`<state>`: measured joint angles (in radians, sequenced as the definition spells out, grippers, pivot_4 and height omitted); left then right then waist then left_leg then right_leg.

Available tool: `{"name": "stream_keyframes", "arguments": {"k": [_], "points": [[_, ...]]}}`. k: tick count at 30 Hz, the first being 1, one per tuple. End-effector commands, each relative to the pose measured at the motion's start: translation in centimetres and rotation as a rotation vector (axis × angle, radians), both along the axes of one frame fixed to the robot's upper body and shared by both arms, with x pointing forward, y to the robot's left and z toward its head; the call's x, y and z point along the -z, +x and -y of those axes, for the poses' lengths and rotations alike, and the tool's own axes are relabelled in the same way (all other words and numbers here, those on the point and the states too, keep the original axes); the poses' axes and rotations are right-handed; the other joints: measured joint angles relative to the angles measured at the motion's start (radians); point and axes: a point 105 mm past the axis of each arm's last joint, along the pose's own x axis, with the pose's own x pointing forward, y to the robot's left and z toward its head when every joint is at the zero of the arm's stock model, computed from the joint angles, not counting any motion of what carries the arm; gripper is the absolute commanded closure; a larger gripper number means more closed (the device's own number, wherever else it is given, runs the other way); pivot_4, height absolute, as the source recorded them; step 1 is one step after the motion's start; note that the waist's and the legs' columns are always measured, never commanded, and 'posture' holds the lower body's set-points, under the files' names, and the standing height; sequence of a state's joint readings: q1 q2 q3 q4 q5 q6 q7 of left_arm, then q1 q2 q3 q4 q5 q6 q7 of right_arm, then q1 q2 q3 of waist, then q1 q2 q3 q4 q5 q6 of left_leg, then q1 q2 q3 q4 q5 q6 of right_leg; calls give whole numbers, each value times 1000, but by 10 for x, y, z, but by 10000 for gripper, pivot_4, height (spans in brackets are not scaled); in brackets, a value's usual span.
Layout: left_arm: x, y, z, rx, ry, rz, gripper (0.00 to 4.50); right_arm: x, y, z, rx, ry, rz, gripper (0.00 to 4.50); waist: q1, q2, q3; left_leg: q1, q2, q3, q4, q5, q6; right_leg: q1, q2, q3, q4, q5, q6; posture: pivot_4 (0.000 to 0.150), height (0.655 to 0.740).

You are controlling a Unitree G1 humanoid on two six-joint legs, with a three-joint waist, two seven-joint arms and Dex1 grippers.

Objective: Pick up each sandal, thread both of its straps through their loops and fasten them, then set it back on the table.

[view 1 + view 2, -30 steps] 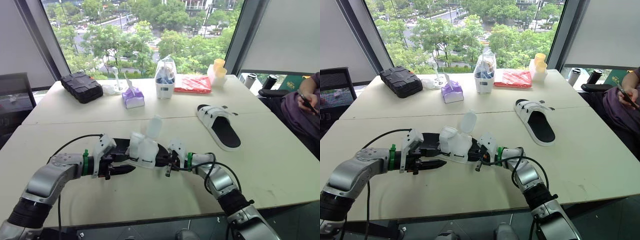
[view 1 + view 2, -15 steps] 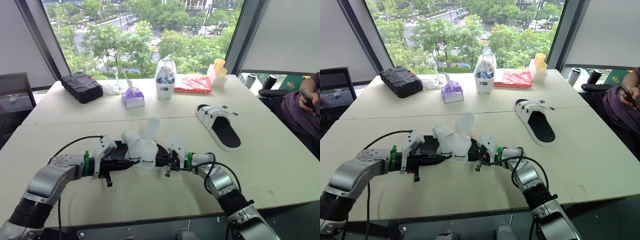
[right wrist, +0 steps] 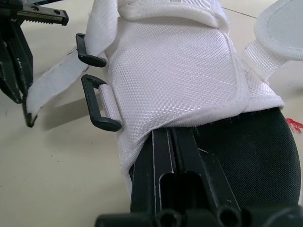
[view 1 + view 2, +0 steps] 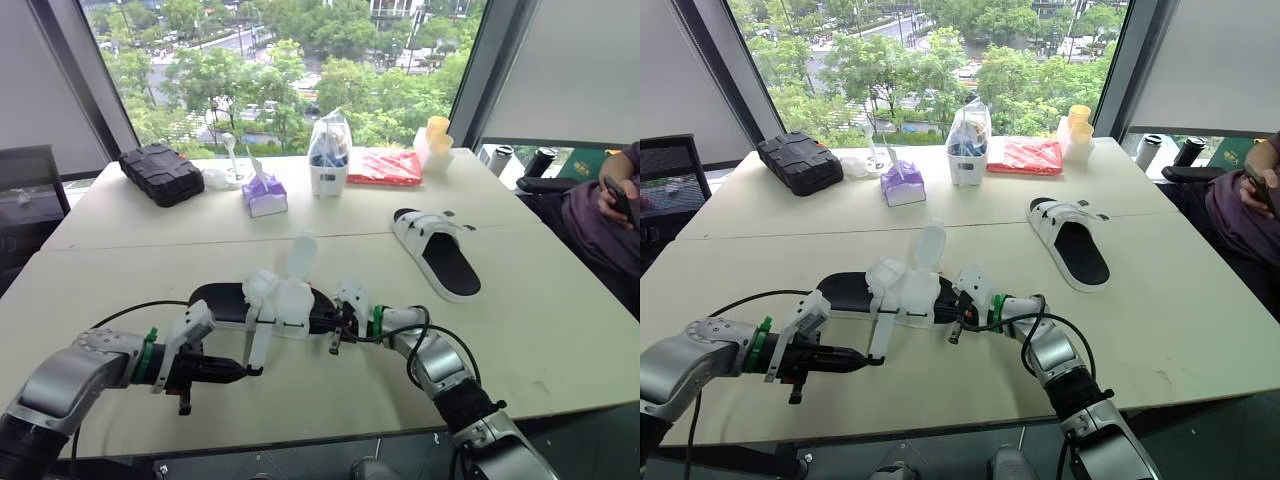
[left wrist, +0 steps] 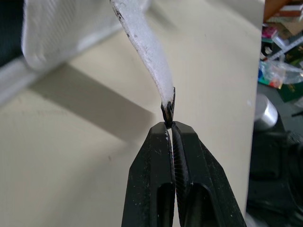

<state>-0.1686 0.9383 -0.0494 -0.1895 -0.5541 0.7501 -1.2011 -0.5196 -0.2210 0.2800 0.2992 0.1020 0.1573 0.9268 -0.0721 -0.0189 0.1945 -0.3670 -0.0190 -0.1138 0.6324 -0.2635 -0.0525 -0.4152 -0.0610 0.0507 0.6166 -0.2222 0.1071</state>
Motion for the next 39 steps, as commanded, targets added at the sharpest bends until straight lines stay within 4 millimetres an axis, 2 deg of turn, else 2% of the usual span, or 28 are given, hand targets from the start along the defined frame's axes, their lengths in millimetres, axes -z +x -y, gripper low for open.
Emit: {"name": "stream_keyframes", "arguments": {"k": [1, 8, 14, 20, 23, 29, 33, 36, 39], "points": [[-10, -7, -8, 35, 8, -3, 44520, 15, -6, -4, -22, -39, -42, 45000, 0, 0, 0, 0, 0, 0, -1, 0, 0, -1, 0, 0, 0, 0, 0, 1500, 7400], [-14, -35, -10, 154, 19, -75, 44520, 16, -6, -4, -26, -43, -44, 45000, 0, 0, 0, -1, 1, 1, -3, 0, 0, -4, 1, 0, 0, -1, -3, 1500, 7400], [-17, -29, -18, 128, 41, -56, 44520, 17, -6, -3, -25, -45, -47, 45000, 0, 0, 0, -2, 2, 1, -3, 0, 0, -4, 1, 0, 1, -2, -3, 1500, 7400], [-10, -38, -28, 159, 66, -89, 44520, 17, -5, -2, -23, -46, -47, 45000, 0, 0, 0, -2, 2, 1, -3, 0, 0, -5, 1, 0, 1, -1, -4, 1500, 7400], [-30, -28, -24, 129, -26, -58, 44520, 17, -4, -2, -22, -48, -48, 45000, 1, 0, 0, -2, 2, 1, -3, 0, 0, -5, 2, 0, 1, -1, -4, 1500, 7400], [-95, -7, -4, 118, -261, 34, 44520, 18, -4, -3, -24, -49, -49, 45000, 2, -1, 0, -2, 4, 1, -1, 0, 0, -4, 4, 0, 2, -2, -2, 1500, 7400], [-130, 2, 14, 142, -386, 67, 44520, 18, -5, -3, -26, -48, -48, 45000, 0, -1, 0, -2, 5, 1, -2, 0, 0, -5, 5, 0, 2, -1, -3, 1500, 7400], [-138, 8, 21, 135, -417, 70, 44520, 18, -5, -4, -26, -49, -48, 45000, -2, -1, 0, -1, 5, 1, -2, 0, 0, -5, 5, 0, 3, 1, -3, 1500, 7400], [-124, 20, 23, 93, -357, 75, 44520, 19, -5, -4, -19, -44, -48, 45000, -1, -1, 0, -1, 5, 1, -2, 0, 0, -5, 6, 0, 4, 2, -1, 1500, 7400]]}}
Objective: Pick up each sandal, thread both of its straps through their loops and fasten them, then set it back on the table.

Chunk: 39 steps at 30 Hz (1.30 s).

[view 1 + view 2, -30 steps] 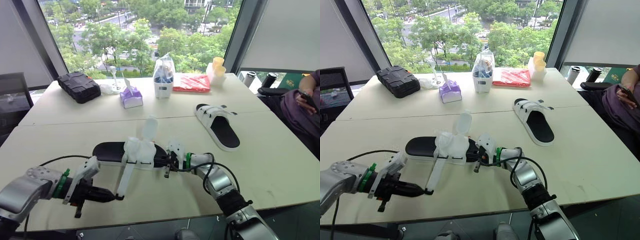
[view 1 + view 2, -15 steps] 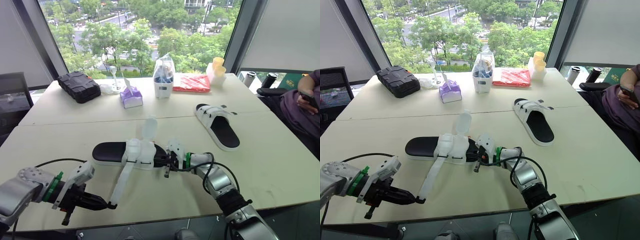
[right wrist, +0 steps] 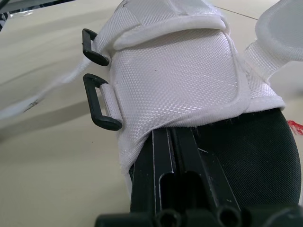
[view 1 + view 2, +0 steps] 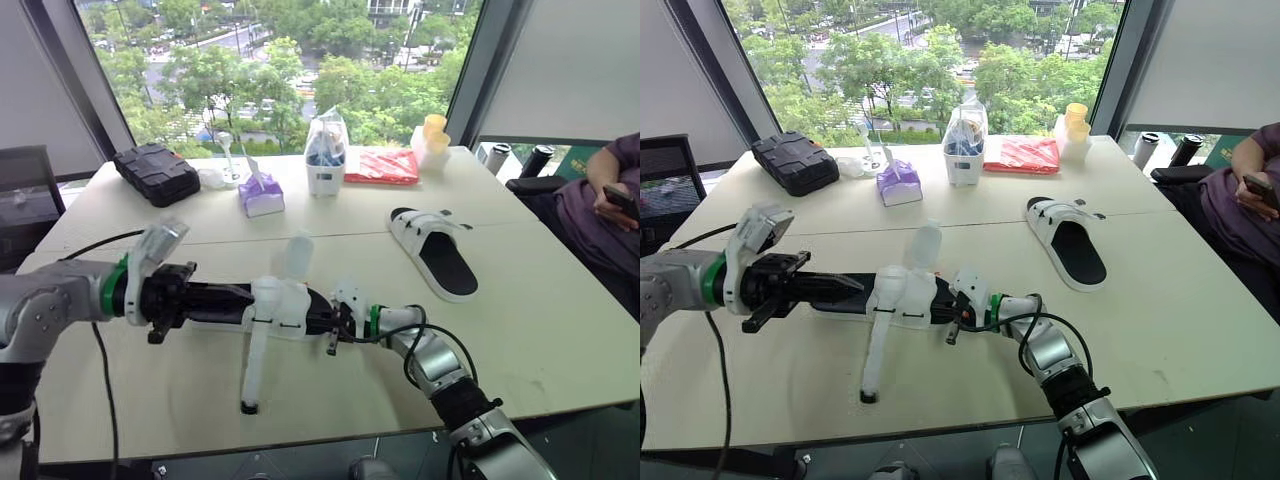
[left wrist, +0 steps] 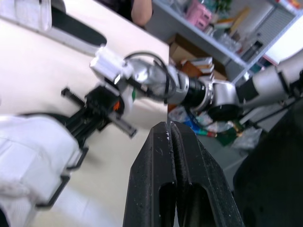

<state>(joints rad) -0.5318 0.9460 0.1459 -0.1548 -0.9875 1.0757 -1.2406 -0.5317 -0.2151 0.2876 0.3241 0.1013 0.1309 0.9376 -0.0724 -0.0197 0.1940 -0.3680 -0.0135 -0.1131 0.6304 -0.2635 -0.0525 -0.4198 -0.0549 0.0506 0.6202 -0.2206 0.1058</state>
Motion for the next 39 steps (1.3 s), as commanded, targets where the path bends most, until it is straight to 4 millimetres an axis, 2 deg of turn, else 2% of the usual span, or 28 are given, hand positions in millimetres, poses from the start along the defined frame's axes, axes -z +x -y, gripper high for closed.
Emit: {"name": "stream_keyframes", "arguments": {"k": [1, 2, 4, 6, 7, 11, 13, 14, 16, 22, 28, 31, 37, 38, 39], "points": [[11, 8, -2, -44, 59, 7, 44520, 19, -5, -1, 4, -44, -57, 45000, 0, 0, 0, 0, 0, 0, 0, 0, 0, 0, 0, 0, 0, 0, 0, 1500, 7400], [18, 9, -5, -52, 96, 2, 44520, 19, -5, -1, 6, -44, -56, 45000, 0, 0, 0, 0, 0, 0, 0, 0, 0, 0, 0, 0, 0, 0, -1, 1500, 7400], [46, 6, -20, -68, 257, 9, 44520, 20, -6, 2, 10, -46, -57, 45000, -3, 0, 0, 0, 1, 0, 0, 0, 0, 0, 1, 0, 0, -2, -3, 1500, 7400], [63, 6, -34, -102, 343, -10, 39019, 21, -6, 3, 14, -48, -58, 45000, 1, 0, 0, 0, 2, 2, -2, 0, 0, -1, 2, 2, -1, -2, -4, 1500, 7400], [67, 5, -37, -106, 352, -18, 34878, 21, -7, 3, 14, -48, -58, 45000, 3, 0, 0, 0, 3, 2, -2, 0, 0, -1, 3, 2, -1, -2, -5, 1500, 7400], [95, -23, -41, -56, 387, -92, 15987, 22, -6, 2, 19, -45, -59, 45000, 2, 0, 0, -2, 6, 1, -1, 0, 0, -3, 5, 2, -2, -3, -7, 1500, 7400], [104, -22, -36, -86, 387, -72, 4627, 22, -7, 1, 16, -45, -60, 45000, 4, 0, 0, -2, 6, 2, -1, 0, 0, -3, 6, 2, -2, -3, -8, 1500, 7400], [108, -23, -33, -95, 384, -75, 745, 22, -7, 1, 14, -45, -60, 45000, 5, 0, 0, -2, 6, 2, -1, 0, 0, -3, 6, 2, -2, -3, -8, 1500, 7400], [110, -26, -29, -83, 371, -78, 745, 22, -8, 0, 10, -47, -60, 45000, 4, -1, -1, -2, 7, 1, 0, 0, 0, -3, 7, 2, -1, -3, -7, 1500, 7400], [128, -20, -20, -113, 362, -76, 745, 20, -6, 1, 1, -55, -55, 45000, 4, 0, -1, -2, 8, 1, 0, 0, 0, -3, 8, 2, -1, -2, -8, 1500, 7400], [130, -24, -8, -60, 309, -122, 745, 19, -5, 0, -2, -55, -50, 45000, 3, 0, -1, -2, 8, 2, 0, 0, 0, -3, 8, 2, -1, 0, -12, 1500, 7400], [128, -25, -5, -49, 285, -132, 9211, 19, -6, 1, -2, -56, -49, 45000, 3, 0, -1, -2, 8, 2, 0, 0, 0, -3, 8, 2, -1, 0, -12, 1500, 7400], [113, -32, -2, -7, 251, -144, 40758, 20, -5, 1, 3, -56, -51, 45000, 3, 0, -1, -2, 8, 2, 0, 0, 0, -3, 8, 2, -1, 0, -12, 1500, 7400], [109, -34, -1, 7, 244, -145, 44276, 20, -5, 1, 4, -55, -51, 45000, 3, 0, -1, -2, 8, 2, 0, 0, 0, -3, 8, 2, -1, 0, -12, 1500, 7400], [102, -34, 1, 11, 231, -136, 44276, 20, -5, 1, 5, -55, -52, 45000, 3, 0, -1, -2, 8, 2, 0, 0, 0, -3, 9, 2, -1, 0, -12, 1500, 7400]]}}
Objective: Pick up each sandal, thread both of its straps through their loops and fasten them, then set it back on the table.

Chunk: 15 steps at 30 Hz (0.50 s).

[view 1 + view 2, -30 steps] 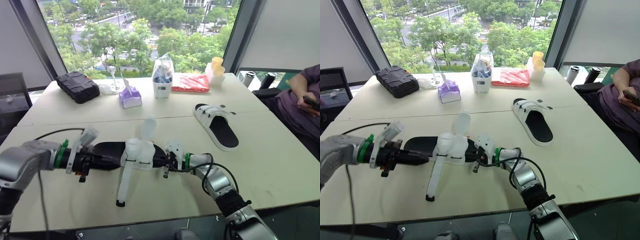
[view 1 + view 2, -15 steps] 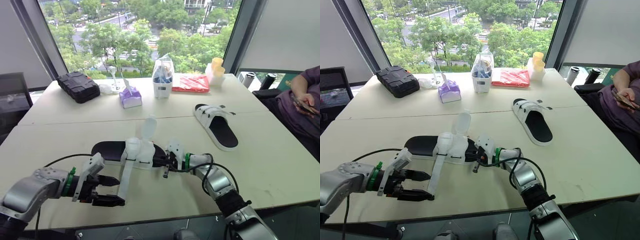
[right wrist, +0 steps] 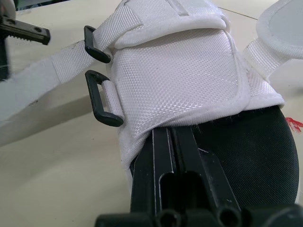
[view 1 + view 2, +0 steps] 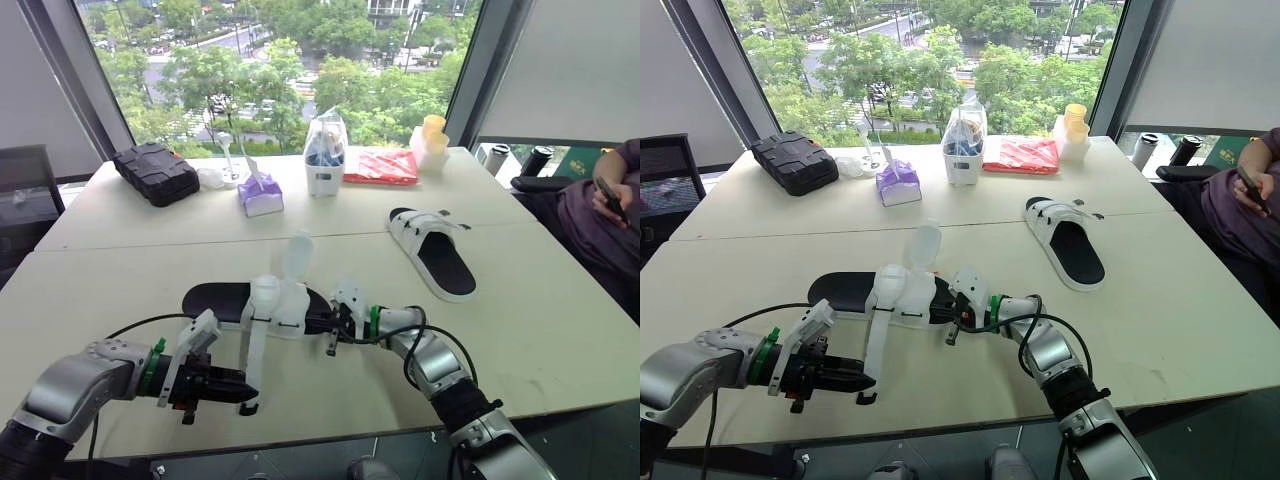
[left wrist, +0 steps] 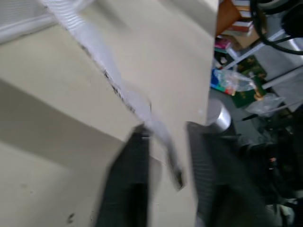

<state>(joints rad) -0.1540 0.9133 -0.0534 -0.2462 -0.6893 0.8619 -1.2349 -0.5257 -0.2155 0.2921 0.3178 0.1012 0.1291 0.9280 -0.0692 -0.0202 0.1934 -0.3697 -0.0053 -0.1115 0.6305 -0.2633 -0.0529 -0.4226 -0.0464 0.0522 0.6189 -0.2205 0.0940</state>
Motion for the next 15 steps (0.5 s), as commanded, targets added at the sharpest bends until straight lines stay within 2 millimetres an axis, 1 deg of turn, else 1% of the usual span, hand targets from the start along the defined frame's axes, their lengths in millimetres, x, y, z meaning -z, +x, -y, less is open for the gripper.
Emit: {"name": "stream_keyframes", "arguments": {"k": [1, 4, 8, 9, 11, 12, 15], "points": [[-31, -2, 5, 44, -58, 53, 44276, 20, -5, 2, 1, -55, -56, 45000, 0, 0, 0, 0, 0, 0, 0, 0, 0, 0, 0, 0, 0, 0, 0, 1500, 7400], [-52, 4, 10, 36, -132, 69, 44276, 20, -4, 2, 2, -54, -57, 45000, 0, 0, 0, 0, 0, 0, 0, 0, 0, 0, 0, 0, 0, 0, 0, 1500, 7400], [-88, 36, 15, -55, -297, 113, 44276, 20, -4, 1, 2, -54, -57, 45000, 0, 0, 0, 1, 0, 0, 1, 0, 0, 1, 0, 0, 0, 0, 1, 1500, 7400], [-94, 44, 16, -80, -334, 113, 44276, 20, -3, 0, 1, -53, -56, 45000, 0, 0, 0, 1, 0, 0, 1, 0, 0, 1, 0, 0, 1, 0, 1, 1500, 7400], [-100, 59, 17, -135, -390, 91, 44276, 20, -3, 0, 0, -53, -55, 45000, -2, -1, 0, 1, 0, 0, 1, 0, 0, 1, 0, 0, 1, 1, 1, 1500, 7400], [-99, 65, 17, -162, -406, 73, 44276, 20, -3, -1, 0, -53, -55, 45000, -2, -1, 0, 1, 0, 0, 1, 0, 0, 1, 0, 0, 1, 1, 2, 1500, 7400], [-87, 85, 13, -267, -421, 12, 44276, 20, -3, -1, 2, -52, -53, 45000, -1, -1, 0, 2, 0, 0, 1, 0, 0, 1, 0, 0, 1, 3, 4, 1500, 7400]]}}
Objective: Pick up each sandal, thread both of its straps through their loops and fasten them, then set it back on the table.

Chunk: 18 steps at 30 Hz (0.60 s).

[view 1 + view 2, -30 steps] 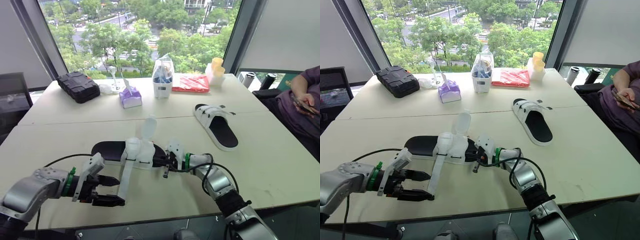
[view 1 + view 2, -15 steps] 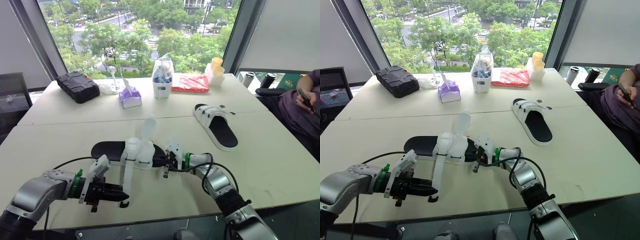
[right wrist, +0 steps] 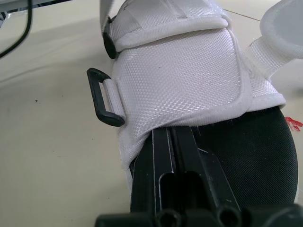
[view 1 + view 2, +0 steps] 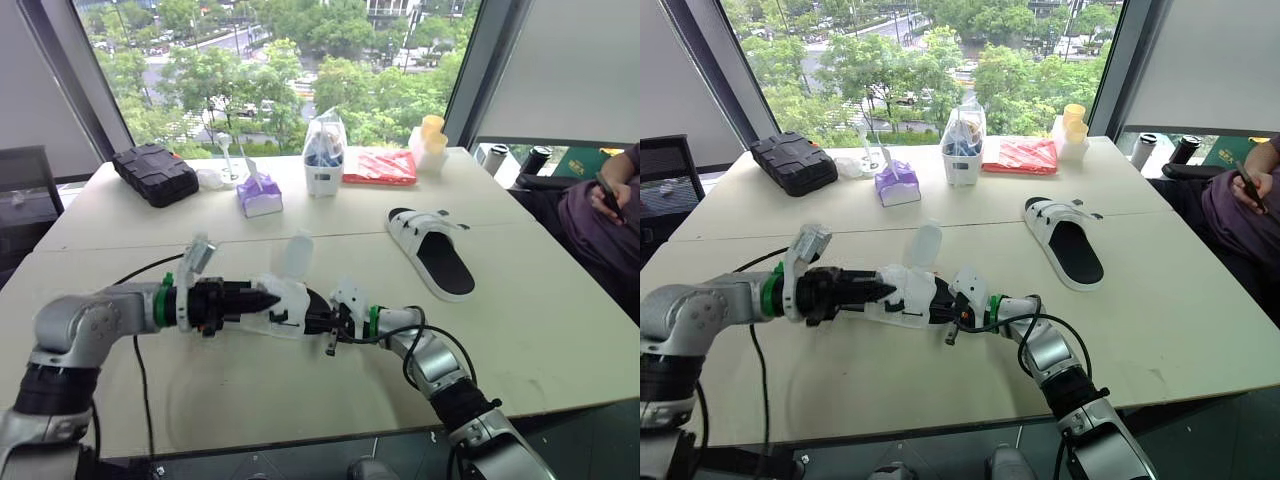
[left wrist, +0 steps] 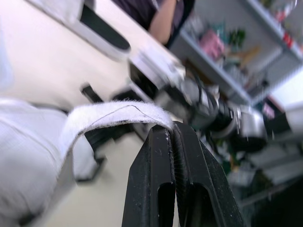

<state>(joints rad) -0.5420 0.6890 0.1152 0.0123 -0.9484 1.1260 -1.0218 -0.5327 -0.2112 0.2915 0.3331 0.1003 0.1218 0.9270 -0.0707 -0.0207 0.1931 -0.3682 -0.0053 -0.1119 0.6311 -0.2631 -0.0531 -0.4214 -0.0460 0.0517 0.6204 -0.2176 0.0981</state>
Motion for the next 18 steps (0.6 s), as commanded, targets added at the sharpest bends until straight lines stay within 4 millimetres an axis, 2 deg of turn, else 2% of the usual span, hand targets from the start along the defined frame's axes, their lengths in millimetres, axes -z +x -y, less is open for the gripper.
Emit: {"name": "stream_keyframes", "arguments": {"k": [1, 4, 6, 9, 12, 15, 18], "points": [[1, 19, -10, -106, -45, -36, 44276, 20, -4, 0, 2, -53, -53, 45000, 0, 0, 0, 0, 0, 0, 0, 0, 0, 0, 0, 0, 0, 0, 0, 1500, 7400], [10, 29, -12, -148, -72, -101, 35173, 21, -5, 0, 4, -56, -52, 45000, 1, 0, 0, 0, 0, 0, 0, 0, -1, 0, 0, 0, 0, 0, 0, 1500, 7400], [9, 33, -14, -171, -74, -82, 24939, 21, -5, 1, 7, -58, -51, 45000, 1, 0, 0, 0, 0, 0, 0, 1, -2, 0, 0, 0, 0, 0, 0, 1500, 7400], [-9, 37, -15, -180, -40, 57, 10441, 20, -4, 4, 14, -60, -49, 45000, 2, 0, 0, 0, 0, 0, 0, 2, -4, 0, 0, 0, 0, 0, -1, 1500, 7400], [-26, 43, -19, -196, 47, 204, 10441, 19, -3, 8, 24, -59, -44, 45000, 2, 0, 0, 0, 0, -1, 0, 4, -8, 0, 0, 0, 0, -1, -3, 1500, 7400], [-47, 59, -29, -259, 214, 411, 10441, 14, -1, 9, 32, -48, -34, 45000, 3, -1, 0, 0, 0, -1, 0, 5, -8, 0, 0, 0, 0, -1, -3, 1500, 7400], [-50, 63, -32, -234, 337, 523, 10441, 11, 0, 10, 27, -44, -22, 45000, 3, 0, 0, -1, 0, -1, -1, 5, -9, 0, 0, 0, -1, -1, -3, 1500, 7400]]}}
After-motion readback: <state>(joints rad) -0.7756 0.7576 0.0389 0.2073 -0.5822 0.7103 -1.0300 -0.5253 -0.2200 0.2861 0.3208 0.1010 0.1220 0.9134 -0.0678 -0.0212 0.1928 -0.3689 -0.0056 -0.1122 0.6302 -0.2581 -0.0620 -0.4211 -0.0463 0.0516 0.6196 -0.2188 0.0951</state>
